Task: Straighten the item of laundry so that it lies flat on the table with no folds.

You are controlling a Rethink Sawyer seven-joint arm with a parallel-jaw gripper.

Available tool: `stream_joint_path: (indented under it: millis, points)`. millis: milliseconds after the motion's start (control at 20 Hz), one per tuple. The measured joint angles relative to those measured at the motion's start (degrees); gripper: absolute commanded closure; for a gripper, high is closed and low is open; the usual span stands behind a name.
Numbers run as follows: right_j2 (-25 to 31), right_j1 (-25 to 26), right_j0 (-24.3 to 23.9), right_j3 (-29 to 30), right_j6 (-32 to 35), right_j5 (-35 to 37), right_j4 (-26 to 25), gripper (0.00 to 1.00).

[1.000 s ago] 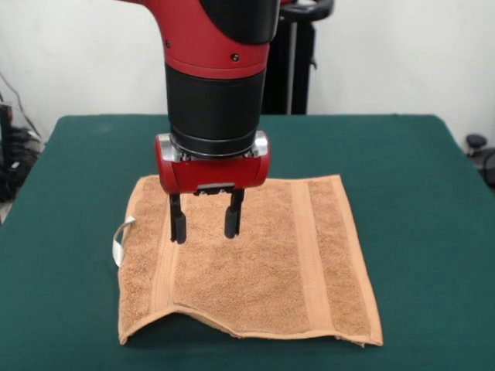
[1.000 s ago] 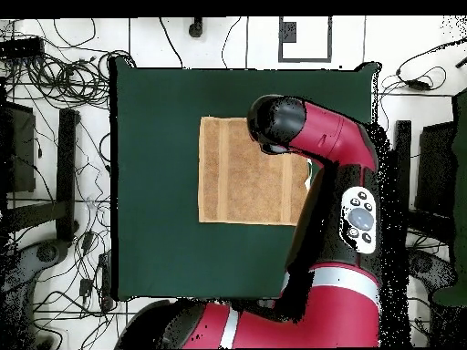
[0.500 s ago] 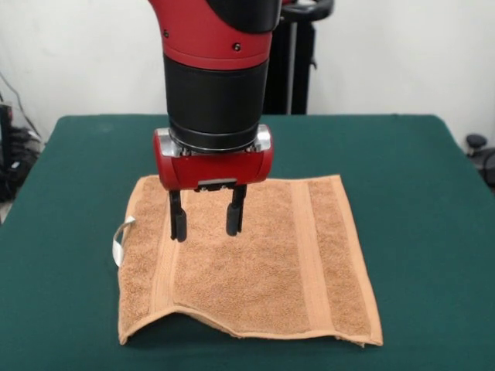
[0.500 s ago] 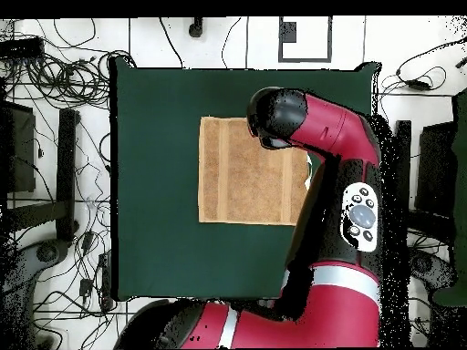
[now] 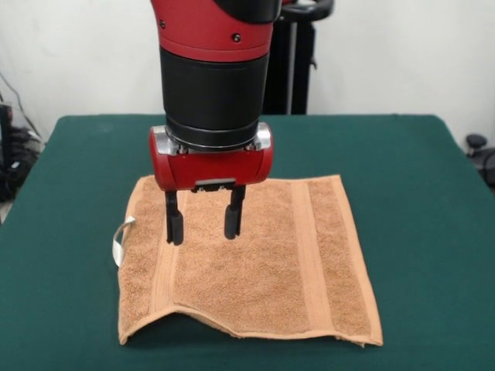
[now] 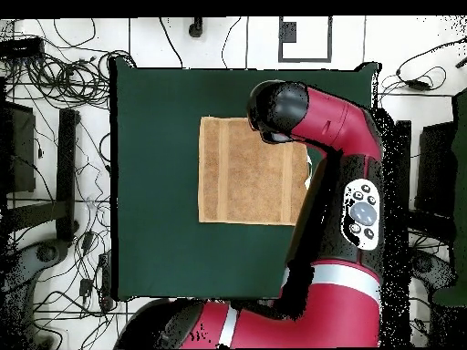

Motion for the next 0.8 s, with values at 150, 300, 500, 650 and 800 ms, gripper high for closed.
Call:
stream_joint_path:
  millis: [150,300,500,650,800]
  points:
    - [0.0,0.32,0.0,-0.77,0.0,0.0,0.0,0.0]
    - [0.0,0.45,0.0,-0.94,0.0,0.01,-0.01,0.0]
    - [0.0,0.5,0.0,-0.94,0.0,0.01,-0.01,0.0]
    - [0.0,0.5,0.0,-0.94,0.0,0.01,-0.01,0.0]
    - [0.0,0.5,0.0,-0.94,0.0,0.01,-0.01,0.0]
